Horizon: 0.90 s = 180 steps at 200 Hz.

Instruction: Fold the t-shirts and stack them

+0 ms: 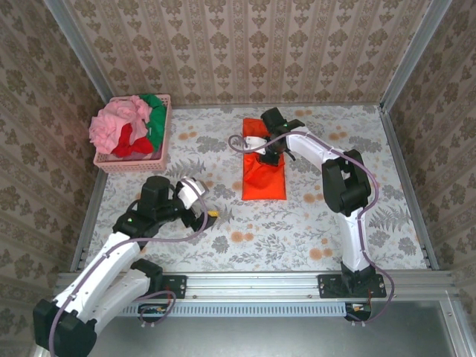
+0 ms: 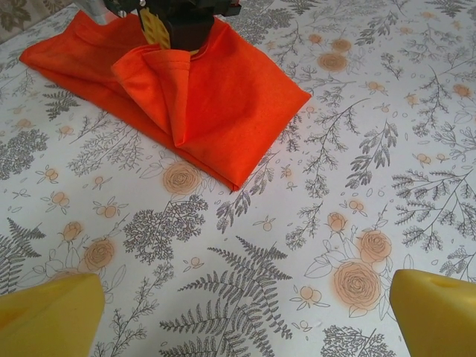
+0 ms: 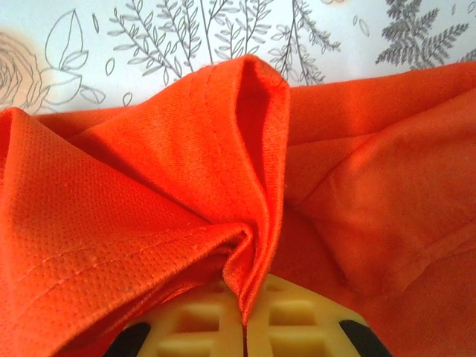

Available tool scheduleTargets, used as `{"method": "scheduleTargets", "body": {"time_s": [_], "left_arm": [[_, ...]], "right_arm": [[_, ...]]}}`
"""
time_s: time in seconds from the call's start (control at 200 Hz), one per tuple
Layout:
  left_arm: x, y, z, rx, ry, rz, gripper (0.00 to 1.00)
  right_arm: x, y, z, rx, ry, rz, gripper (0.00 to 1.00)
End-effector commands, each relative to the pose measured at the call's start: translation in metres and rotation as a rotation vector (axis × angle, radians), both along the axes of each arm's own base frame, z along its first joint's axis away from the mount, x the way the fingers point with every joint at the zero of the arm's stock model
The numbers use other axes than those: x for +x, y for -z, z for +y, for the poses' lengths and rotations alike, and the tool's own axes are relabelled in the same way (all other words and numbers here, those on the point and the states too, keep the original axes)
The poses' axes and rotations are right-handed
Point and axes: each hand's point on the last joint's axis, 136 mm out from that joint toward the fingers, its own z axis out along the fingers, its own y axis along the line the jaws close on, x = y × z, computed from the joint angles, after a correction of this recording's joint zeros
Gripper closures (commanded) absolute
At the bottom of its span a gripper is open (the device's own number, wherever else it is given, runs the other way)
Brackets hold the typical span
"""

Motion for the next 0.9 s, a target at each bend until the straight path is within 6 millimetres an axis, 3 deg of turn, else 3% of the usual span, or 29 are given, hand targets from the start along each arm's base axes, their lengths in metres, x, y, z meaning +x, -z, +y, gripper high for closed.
{"method": "scheduleTargets", "body": {"time_s": [0.0, 0.035, 0.12, 0.15, 0.36, 0.505, 0.695, 0.79, 0.895], "left_arm": [[0.003, 0.0, -0.003, -0.01, -0.007, -0.004, 0.0], [0.003, 0.0, -0.002, -0.011, -0.011, -0.005, 0.0], [0.003, 0.001, -0.002, -0.013, -0.017, -0.004, 0.0], [0.003, 0.0, -0.002, -0.015, -0.018, -0.005, 0.0], [0.006, -0.001, -0.002, -0.021, -0.033, -0.014, 0.0], [0.01, 0.001, -0.003, -0.037, -0.047, -0.021, 0.0], [0.014, 0.005, -0.006, -0.051, -0.051, -0.007, 0.0], [0.015, 0.007, -0.005, -0.051, -0.067, -0.001, 0.0], [0.015, 0.008, -0.003, -0.053, -0.083, 0.007, 0.0]], "right_arm": [[0.009, -0.001, 0.011, 0.059, -0.006, -0.009, 0.91], [0.011, -0.002, 0.012, 0.061, -0.004, -0.012, 0.86], [0.014, -0.011, 0.008, 0.053, 0.016, -0.039, 0.5], [0.014, -0.015, 0.006, 0.048, 0.023, -0.051, 0.43], [-0.002, -0.062, 0.001, 0.111, 0.048, -0.172, 0.36], [-0.028, -0.07, 0.001, 0.171, 0.059, -0.192, 0.35], [-0.041, -0.051, 0.026, 0.221, 0.031, -0.154, 0.34], [-0.031, -0.036, 0.037, 0.222, 0.051, -0.146, 0.34], [-0.016, -0.017, 0.036, 0.179, 0.074, -0.158, 0.35]]}}
